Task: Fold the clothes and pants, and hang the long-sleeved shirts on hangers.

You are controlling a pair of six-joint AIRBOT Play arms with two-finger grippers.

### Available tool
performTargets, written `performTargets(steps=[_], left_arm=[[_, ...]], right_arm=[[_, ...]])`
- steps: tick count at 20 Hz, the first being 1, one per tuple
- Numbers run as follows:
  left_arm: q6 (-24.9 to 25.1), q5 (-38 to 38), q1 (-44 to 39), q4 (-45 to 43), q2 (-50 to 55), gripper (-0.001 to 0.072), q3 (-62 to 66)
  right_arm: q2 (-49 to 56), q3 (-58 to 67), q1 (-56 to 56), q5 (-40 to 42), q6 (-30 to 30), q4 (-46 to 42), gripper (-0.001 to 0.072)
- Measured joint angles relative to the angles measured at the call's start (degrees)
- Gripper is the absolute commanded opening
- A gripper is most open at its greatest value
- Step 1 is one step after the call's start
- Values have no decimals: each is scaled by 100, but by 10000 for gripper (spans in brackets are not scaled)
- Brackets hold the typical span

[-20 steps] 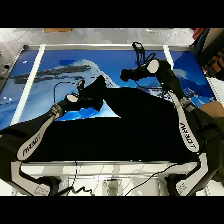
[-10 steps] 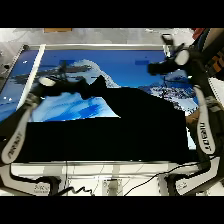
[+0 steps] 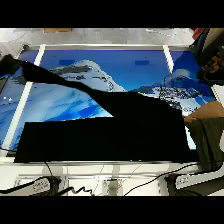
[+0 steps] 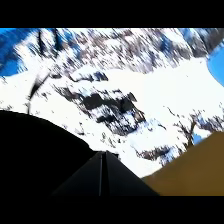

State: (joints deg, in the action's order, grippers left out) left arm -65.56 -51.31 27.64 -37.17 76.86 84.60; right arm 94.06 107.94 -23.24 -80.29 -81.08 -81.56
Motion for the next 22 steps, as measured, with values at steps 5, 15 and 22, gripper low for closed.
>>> performTargets(steps=[5,15,22], left_arm=[[0,-214,339,-846,136,10,13],[-2,-1351,417,-1696,953,9,15],[-2,-1473,417,-1764,1064,9,15]], right_arm=[[-9,-472,-393,-546,743,546,19],[-9,-3272,-494,-841,2090,1486,567],[-7,-3755,-487,1113,2135,1847,571]])
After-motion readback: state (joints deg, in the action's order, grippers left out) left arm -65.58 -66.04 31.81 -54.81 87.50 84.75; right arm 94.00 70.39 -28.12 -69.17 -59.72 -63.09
